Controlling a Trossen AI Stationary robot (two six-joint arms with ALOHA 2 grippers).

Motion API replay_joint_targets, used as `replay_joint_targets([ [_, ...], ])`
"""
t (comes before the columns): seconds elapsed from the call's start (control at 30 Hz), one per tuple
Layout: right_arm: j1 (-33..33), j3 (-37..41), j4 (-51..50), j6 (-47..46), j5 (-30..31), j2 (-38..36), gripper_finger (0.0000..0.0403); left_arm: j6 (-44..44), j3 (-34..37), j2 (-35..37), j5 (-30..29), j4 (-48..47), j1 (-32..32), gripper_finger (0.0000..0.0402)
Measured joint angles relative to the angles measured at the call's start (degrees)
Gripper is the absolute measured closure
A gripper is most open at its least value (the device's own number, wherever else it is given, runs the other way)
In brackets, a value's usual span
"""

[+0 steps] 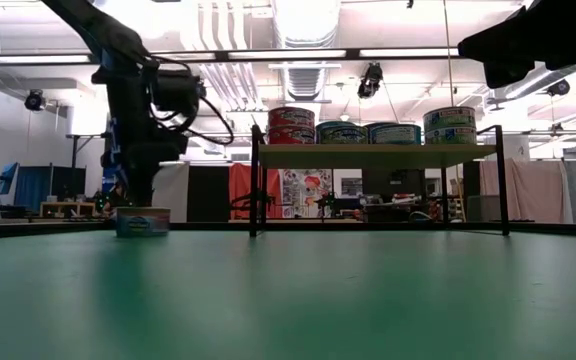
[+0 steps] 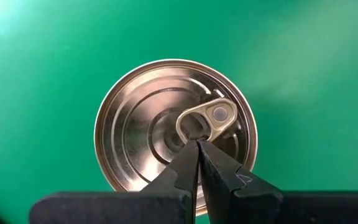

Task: Stack canned seafood by type on shelf
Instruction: Stack the blue/pink tuna can on top of the other blue/pink tuna can on the shelf

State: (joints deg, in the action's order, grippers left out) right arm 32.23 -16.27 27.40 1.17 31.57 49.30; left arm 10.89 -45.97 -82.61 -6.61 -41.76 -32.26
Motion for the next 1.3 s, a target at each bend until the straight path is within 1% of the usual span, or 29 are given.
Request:
replay_joint_targets([
  [0.2,0.00,-0.02,0.00,-0.04,0.00,0.00,0.0390,5.72,0.46,0.00,0.10,-0.07,7.31,0.0401],
  [0.4,0.00,-0.02,0.02,-0.07,0.00,0.00,0.0390,12.79,0.52,-0.02,0.17,-0.33,17.42,0.0401],
  [0.73,0.00,-0.02,0.44,-1.13,0.00,0.00,0.0390,28.29,0.60,-0.07,1.99,0.26,34.44,0.0402],
  [0.83,0.00,-0.02,0.44,-2.89,0.00,0.00,0.0390,32.21,0.68,-0.12,2.65,3.68,39.60,0.0402],
  [0.97,0.00,-0.02,0.44,-5.83,0.11,0.00,0.0390,37.08,0.83,-0.53,3.27,11.49,45.52,0.0402],
  [1.07,0.00,-0.02,0.48,-8.11,2.69,0.00,0.0390,38.69,0.95,-1.51,2.51,17.39,48.91,0.0402],
  [1.17,-0.02,-0.02,0.47,-10.24,5.40,0.00,0.0390,40.29,0.92,-3.18,0.91,21.19,50.72,0.0402],
  [1.3,-0.02,-0.07,0.39,-12.17,5.97,0.00,0.0390,41.15,0.57,-6.31,-0.42,25.67,51.29,0.0402],
])
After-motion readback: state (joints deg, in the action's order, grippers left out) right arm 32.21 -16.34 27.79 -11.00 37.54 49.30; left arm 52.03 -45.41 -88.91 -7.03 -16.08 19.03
